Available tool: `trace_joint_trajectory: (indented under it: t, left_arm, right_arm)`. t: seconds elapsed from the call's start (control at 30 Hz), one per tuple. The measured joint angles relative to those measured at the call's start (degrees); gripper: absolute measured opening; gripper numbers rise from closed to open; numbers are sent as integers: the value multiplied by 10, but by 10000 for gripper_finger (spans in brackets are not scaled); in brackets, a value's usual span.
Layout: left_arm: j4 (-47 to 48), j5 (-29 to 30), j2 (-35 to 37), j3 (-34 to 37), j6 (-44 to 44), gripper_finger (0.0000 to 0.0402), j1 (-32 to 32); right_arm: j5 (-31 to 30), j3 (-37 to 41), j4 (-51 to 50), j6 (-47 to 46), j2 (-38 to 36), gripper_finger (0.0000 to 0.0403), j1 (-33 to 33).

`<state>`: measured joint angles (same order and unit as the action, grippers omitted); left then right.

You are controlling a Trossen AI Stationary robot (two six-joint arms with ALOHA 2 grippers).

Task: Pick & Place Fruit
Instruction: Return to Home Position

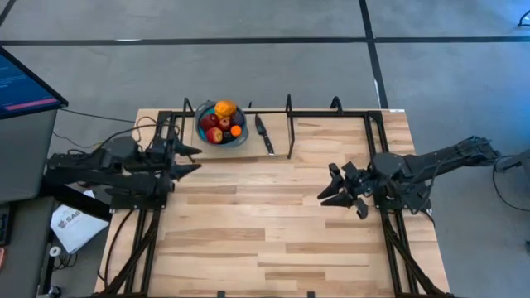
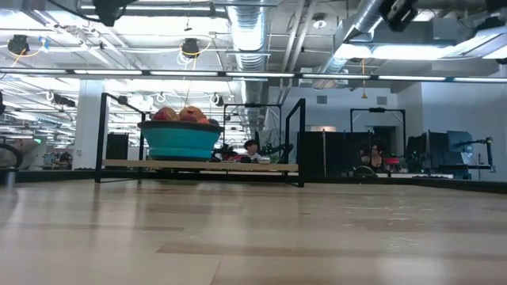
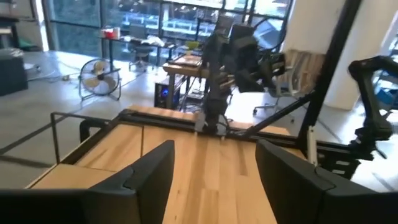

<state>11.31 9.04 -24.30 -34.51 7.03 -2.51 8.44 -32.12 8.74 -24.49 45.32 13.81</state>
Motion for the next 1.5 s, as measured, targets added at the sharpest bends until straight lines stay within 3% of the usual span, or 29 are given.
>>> trace_joint_trajectory:
  t: [0.2, 0.53, 0.67, 0.73, 0.87, 1.07, 1.37, 1.5]
  left_arm:
    - [-2, -5, 71, 72, -6, 169, -33]
    - [-10, -4, 242, 191, 23, 11, -39]
    - [-11, -4, 238, 195, 20, 7, -38]
    - [-7, -3, 237, 197, 14, 3, -38]
    - [-10, -3, 243, 196, 0, 2, -38]
    - [-22, -5, 243, 218, 2, 2, -38]
    - [-210, -30, 243, 334, 18, 1, -38]
    - [-214, -29, 235, 341, -1, 1, -39]
  right_arm:
    - [-3, 6, 9, -1, 23, 98, -1]
    - [52, 6, 94, 44, 93, 95, 27]
    - [33, 7, 71, 98, 79, 45, 40]
    - [20, 7, 22, 118, 50, 13, 42]
    - [-34, 34, 1, 120, -30, 16, 41]
    - [-92, 136, 14, 110, -189, 6, 42]
    - [-129, 237, 8, 110, -396, 2, 39]
    - [-146, 251, -34, 110, -453, 2, 39]
